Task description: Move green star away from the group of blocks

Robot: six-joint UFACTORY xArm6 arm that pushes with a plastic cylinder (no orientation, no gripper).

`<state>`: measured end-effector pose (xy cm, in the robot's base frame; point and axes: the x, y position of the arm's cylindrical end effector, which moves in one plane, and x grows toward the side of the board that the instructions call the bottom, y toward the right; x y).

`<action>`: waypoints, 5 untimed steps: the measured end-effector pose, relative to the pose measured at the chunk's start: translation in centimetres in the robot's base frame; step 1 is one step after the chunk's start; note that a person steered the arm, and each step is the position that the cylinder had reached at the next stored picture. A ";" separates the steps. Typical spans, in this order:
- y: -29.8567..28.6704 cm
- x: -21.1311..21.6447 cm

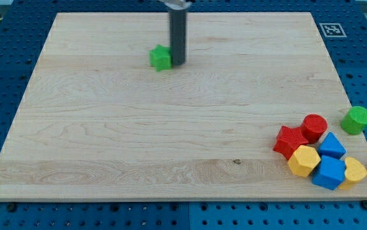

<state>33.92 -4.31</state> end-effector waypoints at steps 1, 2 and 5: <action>-6.2 -2.1; -4.5 -2.0; -8.7 2.7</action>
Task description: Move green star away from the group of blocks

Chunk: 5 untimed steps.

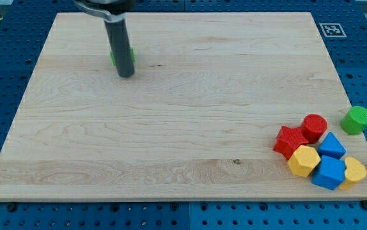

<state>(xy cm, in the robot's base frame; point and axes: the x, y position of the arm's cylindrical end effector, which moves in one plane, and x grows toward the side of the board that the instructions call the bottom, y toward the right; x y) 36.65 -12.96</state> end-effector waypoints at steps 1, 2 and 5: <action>-2.9 -4.9; -4.0 -4.8; 3.4 -5.5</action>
<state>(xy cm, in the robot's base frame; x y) 31.13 -9.55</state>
